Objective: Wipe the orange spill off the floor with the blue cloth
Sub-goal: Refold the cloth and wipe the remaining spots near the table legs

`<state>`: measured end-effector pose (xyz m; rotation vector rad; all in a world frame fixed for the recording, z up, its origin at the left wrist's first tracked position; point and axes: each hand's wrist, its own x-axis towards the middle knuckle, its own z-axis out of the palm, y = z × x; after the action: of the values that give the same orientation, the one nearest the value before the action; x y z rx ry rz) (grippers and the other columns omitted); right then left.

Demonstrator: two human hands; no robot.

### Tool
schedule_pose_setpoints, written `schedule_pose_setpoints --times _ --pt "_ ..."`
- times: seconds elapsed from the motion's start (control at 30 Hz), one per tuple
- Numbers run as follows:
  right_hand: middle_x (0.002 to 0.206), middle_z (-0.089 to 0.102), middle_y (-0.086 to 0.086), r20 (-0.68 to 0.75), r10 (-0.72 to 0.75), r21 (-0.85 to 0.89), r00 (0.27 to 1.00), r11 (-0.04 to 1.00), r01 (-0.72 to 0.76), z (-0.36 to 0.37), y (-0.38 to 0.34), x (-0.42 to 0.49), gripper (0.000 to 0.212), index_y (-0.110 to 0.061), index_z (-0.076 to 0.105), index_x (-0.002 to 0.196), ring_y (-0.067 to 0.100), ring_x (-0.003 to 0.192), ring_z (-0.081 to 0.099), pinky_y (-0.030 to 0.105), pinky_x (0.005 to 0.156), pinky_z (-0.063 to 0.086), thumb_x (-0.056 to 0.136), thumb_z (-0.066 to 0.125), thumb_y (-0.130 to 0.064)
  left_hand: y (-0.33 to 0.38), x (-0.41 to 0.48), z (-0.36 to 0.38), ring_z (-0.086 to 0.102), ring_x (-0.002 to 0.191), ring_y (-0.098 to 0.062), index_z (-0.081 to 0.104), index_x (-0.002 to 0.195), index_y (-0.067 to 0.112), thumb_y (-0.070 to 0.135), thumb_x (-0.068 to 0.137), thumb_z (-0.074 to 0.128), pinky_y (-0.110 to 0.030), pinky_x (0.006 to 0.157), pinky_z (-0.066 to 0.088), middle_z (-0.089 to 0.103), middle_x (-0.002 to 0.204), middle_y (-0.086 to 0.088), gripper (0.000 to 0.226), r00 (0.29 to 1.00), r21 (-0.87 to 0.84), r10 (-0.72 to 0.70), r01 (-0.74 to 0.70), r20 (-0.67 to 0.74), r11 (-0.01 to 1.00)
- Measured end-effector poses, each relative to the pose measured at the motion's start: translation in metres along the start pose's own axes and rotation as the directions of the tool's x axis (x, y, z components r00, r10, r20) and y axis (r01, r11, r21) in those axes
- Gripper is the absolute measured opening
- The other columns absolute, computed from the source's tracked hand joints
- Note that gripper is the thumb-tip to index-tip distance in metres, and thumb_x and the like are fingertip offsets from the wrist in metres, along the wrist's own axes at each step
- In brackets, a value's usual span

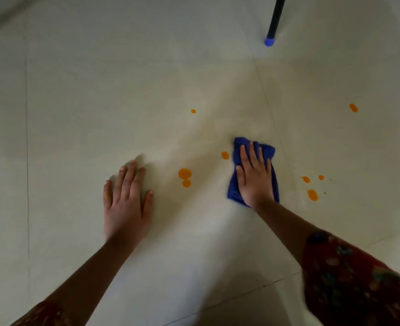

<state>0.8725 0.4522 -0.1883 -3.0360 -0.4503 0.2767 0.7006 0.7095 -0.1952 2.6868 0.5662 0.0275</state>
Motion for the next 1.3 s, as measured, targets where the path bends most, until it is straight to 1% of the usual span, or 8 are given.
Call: schedule_pose_setpoints --times 0.17,0.4,0.47,0.6,0.73,0.87,1.1,1.3 --pt "0.161 0.015 0.002 0.076 -0.466 -0.088 0.882 0.878 0.471 0.012 0.008 -0.064 0.057 -0.023 0.020 0.153 0.024 0.149 0.012 0.053 0.117 0.018 0.099 0.029 -0.037 0.000 -0.002 0.000 0.012 0.150 -0.016 0.034 0.148 0.015 0.038 0.096 0.032 -0.045 0.121 0.010 0.021 0.161 -0.001 0.057 1.000 0.006 0.013 -0.013 -0.024 1.000" --pt "0.162 0.001 -0.014 -0.022 0.014 -0.020 1.000 1.000 -0.015 0.001 0.003 0.034 0.057 -0.039 0.002 0.153 0.021 0.150 -0.003 0.064 0.113 0.002 0.099 0.019 -0.050 0.001 -0.002 0.004 0.012 0.150 -0.016 0.033 0.148 0.016 0.040 0.096 0.029 -0.047 0.120 0.010 0.020 0.161 0.000 0.057 1.000 0.046 -0.001 0.001 -0.017 0.999" --pt "0.162 0.010 -0.010 -0.037 -0.174 -0.030 0.984 0.984 0.173 0.005 -0.027 0.034 0.058 -0.034 0.011 0.153 0.022 0.150 0.006 0.060 0.115 0.011 0.098 0.022 -0.046 -0.002 -0.002 0.004 0.010 0.150 -0.015 0.032 0.149 0.018 0.042 0.097 0.029 -0.045 0.121 0.009 0.019 0.161 0.002 0.058 1.000 0.051 -0.001 0.001 -0.008 0.999" --pt "0.161 0.015 -0.003 0.096 -0.643 -0.094 0.760 0.754 0.650 0.007 0.003 0.001 0.055 -0.027 0.018 0.154 0.020 0.149 0.011 0.045 0.117 0.016 0.100 0.024 -0.039 0.000 -0.002 0.003 0.010 0.150 -0.015 0.032 0.149 0.019 0.042 0.096 0.029 -0.045 0.121 0.010 0.019 0.161 0.002 0.058 1.000 0.043 -0.013 0.013 -0.012 0.999" --pt "0.160 0.020 0.002 -0.032 -0.269 0.000 0.963 0.963 0.269 -0.008 0.019 0.066 0.059 -0.023 0.020 0.153 0.023 0.148 0.016 0.050 0.114 0.023 0.097 0.015 -0.043 0.002 -0.002 0.004 0.011 0.150 -0.016 0.034 0.148 0.017 0.040 0.096 0.031 -0.046 0.120 0.011 0.020 0.161 0.001 0.057 1.000 0.037 -0.006 0.007 -0.022 0.999" --pt "0.161 0.018 -0.001 -0.067 -0.178 0.073 0.982 0.980 0.183 -0.017 -0.056 0.141 0.066 -0.024 0.025 0.152 0.019 0.148 0.015 0.047 0.116 0.019 0.092 0.009 -0.045 0.000 -0.001 0.005 0.012 0.150 -0.017 0.034 0.148 0.017 0.039 0.096 0.034 -0.044 0.121 0.009 0.019 0.161 0.001 0.056 0.999 0.058 0.005 -0.003 -0.033 0.998" --pt "0.158 0.026 -0.008 -0.015 -0.722 0.024 0.692 0.692 0.722 0.001 -0.068 0.091 0.049 -0.031 0.030 0.150 0.010 0.147 0.017 0.038 0.113 0.019 0.103 0.021 -0.036 0.001 -0.001 0.003 0.014 0.149 -0.017 0.035 0.147 0.018 0.038 0.096 0.037 -0.046 0.120 0.013 0.022 0.160 0.000 0.055 0.999 0.059 0.003 -0.001 -0.033 0.998" --pt "0.159 0.022 -0.010 -0.067 -0.398 0.066 0.915 0.913 0.402 -0.011 -0.027 0.122 0.052 -0.034 0.026 0.150 0.014 0.148 0.014 0.045 0.116 0.016 0.100 0.015 -0.041 0.003 0.000 0.004 0.016 0.149 -0.020 0.038 0.146 0.015 0.037 0.095 0.036 -0.048 0.119 0.016 0.024 0.160 -0.002 0.056 1.000 0.069 -0.003 0.004 -0.016 0.998"
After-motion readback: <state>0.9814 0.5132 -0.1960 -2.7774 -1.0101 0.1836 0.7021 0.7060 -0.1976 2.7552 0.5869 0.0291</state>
